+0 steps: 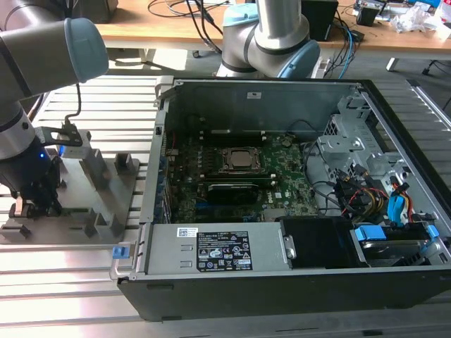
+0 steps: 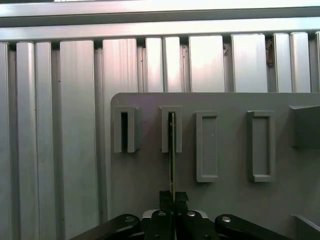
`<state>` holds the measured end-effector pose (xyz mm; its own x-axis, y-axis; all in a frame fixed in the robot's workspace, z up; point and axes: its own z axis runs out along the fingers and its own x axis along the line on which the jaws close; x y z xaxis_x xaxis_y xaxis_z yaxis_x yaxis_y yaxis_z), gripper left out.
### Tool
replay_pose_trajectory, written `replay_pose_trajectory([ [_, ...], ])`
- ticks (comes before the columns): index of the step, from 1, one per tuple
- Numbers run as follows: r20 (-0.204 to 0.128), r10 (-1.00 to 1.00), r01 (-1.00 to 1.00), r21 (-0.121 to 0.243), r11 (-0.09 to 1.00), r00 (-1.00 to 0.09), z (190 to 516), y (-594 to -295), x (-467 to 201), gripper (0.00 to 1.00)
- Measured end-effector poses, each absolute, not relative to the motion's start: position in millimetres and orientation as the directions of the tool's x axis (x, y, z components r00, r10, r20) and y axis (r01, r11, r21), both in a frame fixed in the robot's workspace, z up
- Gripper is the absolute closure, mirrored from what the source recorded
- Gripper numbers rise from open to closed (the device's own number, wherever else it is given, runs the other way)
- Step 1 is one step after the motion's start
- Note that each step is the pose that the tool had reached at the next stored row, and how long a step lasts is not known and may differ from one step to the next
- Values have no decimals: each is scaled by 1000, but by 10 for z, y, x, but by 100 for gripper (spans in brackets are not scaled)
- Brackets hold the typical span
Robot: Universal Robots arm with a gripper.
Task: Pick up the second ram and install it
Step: 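Pick up the second ram and move it above second insertion slot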
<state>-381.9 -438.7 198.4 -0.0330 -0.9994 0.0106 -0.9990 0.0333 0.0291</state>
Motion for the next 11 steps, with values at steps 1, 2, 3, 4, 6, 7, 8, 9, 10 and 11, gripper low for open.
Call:
replay_pose_trajectory([
  [1, 11, -999, -999, 29, 33, -33, 1984, -4387, -3819, 86],
  [2, 11, -999, -999, 29, 33, -33, 1983, -4387, -3819, 86],
  [3, 11, -999, -999, 29, 33, -33, 1982, -4387, -3820, 86],
  [4, 11, -999, -999, 29, 33, -33, 1981, -4387, -3819, 86],
  [6, 11, -999, -999, 29, 33, -33, 1979, -4387, -3819, 86],
  [7, 11, -999, -999, 29, 33, -33, 1978, -4387, -3819, 86],
  [8, 11, -999, -999, 29, 33, -33, 1977, -4387, -3819, 86],
  [9, 11, -999, -999, 29, 33, -33, 1976, -4387, -3819, 86],
  [10, 11, -999, -999, 29, 33, -33, 1975, -4387, -3820, 86],
  [11, 11, -999, -999, 29, 33, -33, 1975, -4387, -3819, 86],
])
